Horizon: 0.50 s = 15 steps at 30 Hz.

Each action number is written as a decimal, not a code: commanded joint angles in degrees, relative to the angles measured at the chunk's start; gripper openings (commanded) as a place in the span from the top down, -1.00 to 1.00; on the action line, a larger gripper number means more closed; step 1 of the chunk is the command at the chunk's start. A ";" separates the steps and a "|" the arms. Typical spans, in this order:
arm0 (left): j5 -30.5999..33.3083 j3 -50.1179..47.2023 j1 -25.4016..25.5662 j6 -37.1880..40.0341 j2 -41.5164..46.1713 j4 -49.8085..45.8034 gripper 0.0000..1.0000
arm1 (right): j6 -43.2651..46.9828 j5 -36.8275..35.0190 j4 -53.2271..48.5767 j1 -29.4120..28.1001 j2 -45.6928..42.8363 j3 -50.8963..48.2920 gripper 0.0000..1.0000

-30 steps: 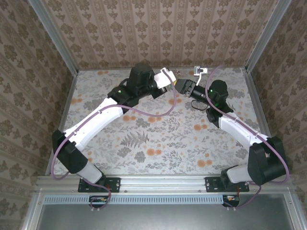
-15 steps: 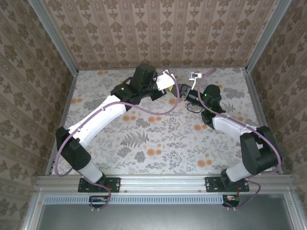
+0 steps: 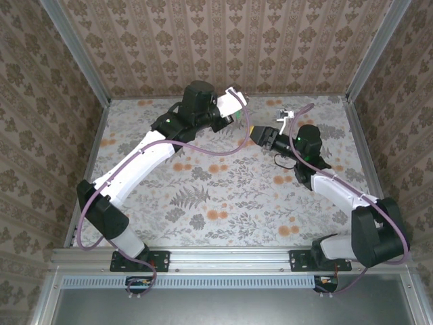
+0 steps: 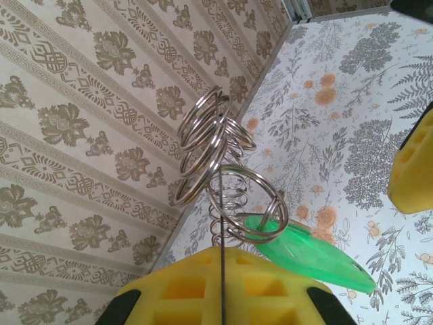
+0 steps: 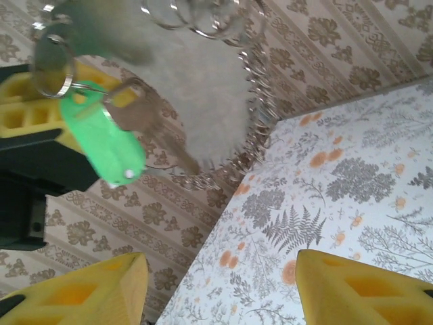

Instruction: Put the keys on the keyring

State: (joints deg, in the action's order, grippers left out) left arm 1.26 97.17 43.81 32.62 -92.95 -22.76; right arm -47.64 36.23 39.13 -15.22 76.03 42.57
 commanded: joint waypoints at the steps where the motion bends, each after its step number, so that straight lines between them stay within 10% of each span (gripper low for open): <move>1: -1.50 1.92 -0.13 -1.44 0.57 1.67 1.00 | 2.27 -0.71 -0.54 -0.80 -1.14 2.60 -0.23; 15: -4.24 3.21 -0.13 -3.00 0.29 0.09 1.00 | 24.01 -12.55 -22.15 -10.06 -0.50 15.67 -0.22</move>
State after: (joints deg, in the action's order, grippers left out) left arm -1.28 97.32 43.83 31.05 -92.95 -23.38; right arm -30.65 28.42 22.68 -24.16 75.94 55.64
